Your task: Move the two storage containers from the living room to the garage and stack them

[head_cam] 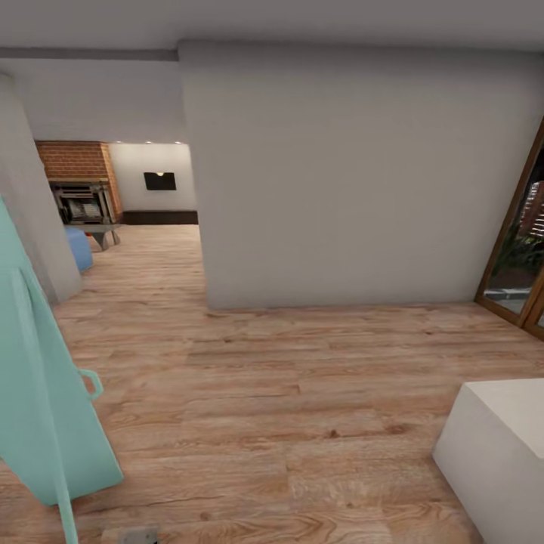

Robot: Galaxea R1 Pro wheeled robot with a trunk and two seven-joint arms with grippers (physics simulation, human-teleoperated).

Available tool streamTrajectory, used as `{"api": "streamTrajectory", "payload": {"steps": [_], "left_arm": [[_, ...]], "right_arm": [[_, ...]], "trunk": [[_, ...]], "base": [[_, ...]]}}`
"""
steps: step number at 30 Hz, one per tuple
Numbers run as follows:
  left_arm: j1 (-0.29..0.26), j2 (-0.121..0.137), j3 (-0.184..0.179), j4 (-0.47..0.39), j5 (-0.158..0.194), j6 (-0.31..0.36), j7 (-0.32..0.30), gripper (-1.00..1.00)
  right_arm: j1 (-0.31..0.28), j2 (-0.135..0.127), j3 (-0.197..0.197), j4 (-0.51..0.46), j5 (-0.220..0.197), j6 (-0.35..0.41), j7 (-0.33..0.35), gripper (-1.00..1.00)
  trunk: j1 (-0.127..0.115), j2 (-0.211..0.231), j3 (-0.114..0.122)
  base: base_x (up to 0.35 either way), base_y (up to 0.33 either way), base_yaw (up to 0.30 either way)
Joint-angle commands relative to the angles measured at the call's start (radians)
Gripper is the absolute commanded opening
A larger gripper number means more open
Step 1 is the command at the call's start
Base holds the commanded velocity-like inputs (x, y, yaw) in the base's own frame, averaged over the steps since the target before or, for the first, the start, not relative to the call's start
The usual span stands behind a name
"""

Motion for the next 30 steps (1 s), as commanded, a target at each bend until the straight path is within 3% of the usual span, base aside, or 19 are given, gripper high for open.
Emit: {"api": "streamTrajectory", "payload": {"steps": [1, 30], "left_arm": [[-0.001, 0.000, 0.005, 0.001, 0.000, -0.004, -0.001, 1.00], [-0.001, 0.000, 0.005, 0.001, 0.000, -0.004, -0.001, 1.00]], "right_arm": [[-0.001, 0.000, 0.001, 0.001, 0.003, -0.003, 0.000, 1.00], [-0.001, 0.000, 0.001, 0.001, 0.003, -0.003, 0.000, 1.00]], "trunk": [[0.001, -0.001, -0.001], [0.001, -0.001, -0.001]], "base": [[0.346, 0.000, 0.000], [0.346, 0.000, 0.000]]}}
